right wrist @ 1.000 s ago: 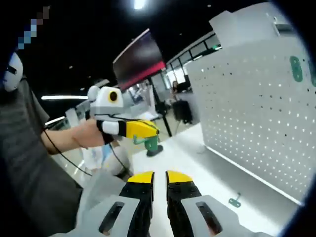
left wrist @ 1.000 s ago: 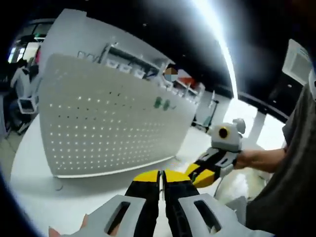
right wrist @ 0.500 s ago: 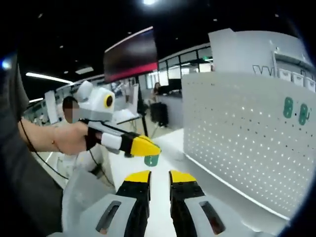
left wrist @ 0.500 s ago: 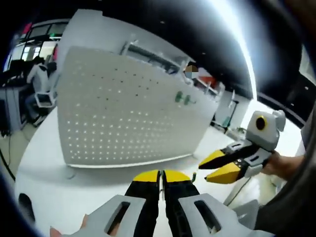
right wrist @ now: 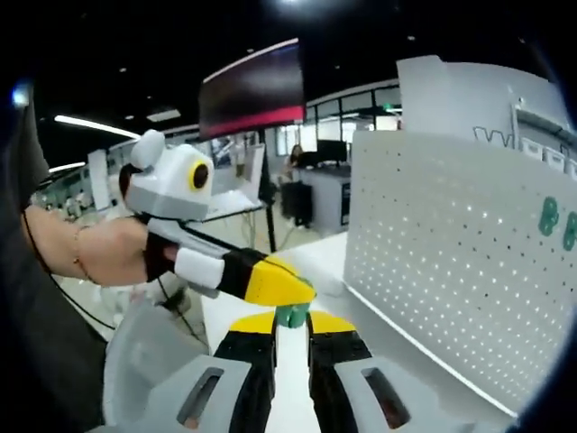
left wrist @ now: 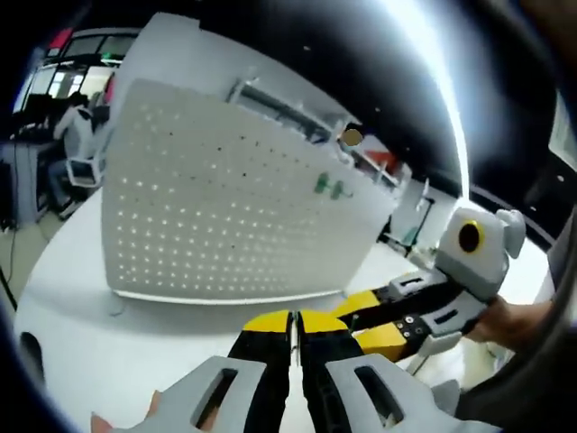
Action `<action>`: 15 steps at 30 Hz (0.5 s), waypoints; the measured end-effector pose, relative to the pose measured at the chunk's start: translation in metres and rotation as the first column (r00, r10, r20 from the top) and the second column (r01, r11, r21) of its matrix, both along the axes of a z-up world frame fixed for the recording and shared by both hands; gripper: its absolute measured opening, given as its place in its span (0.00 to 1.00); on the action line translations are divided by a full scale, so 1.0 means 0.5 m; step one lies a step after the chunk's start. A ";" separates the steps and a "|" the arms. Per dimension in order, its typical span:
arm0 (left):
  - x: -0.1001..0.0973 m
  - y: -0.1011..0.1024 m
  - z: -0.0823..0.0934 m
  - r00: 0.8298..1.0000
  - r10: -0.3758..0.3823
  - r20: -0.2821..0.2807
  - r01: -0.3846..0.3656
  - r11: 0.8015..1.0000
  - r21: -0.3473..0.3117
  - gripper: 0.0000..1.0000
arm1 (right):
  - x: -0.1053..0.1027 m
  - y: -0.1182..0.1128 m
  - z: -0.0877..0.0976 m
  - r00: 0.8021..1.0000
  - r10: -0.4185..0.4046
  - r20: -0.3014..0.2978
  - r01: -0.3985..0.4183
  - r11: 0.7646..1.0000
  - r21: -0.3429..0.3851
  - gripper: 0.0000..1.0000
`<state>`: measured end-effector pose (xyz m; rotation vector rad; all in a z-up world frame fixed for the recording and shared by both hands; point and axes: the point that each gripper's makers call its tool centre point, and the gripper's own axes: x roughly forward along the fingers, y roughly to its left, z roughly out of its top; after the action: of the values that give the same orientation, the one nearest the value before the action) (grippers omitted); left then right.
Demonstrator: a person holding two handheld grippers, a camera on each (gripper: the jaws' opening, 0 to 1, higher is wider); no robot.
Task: Insert the hook assembly into the mounting plate slot until the hook locks in place.
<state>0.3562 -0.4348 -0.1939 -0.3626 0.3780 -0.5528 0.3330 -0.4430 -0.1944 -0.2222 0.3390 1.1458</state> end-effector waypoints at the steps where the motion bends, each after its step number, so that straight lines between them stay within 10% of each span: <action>1: -0.001 0.000 0.000 1.000 0.001 0.000 -0.001 1.000 -0.002 0.01 | 0.001 0.001 0.002 1.000 0.002 0.012 -0.002 1.000 -0.001 0.09; 15: -0.007 0.002 0.004 1.000 0.023 -0.016 -0.024 0.995 -0.099 0.01 | 0.000 0.011 0.008 0.995 -0.007 0.103 0.011 0.999 -0.043 0.03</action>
<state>0.3527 -0.4337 -0.1918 -0.4661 0.3608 -0.5476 0.3328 -0.4375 -0.1905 -0.3167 0.2744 1.1146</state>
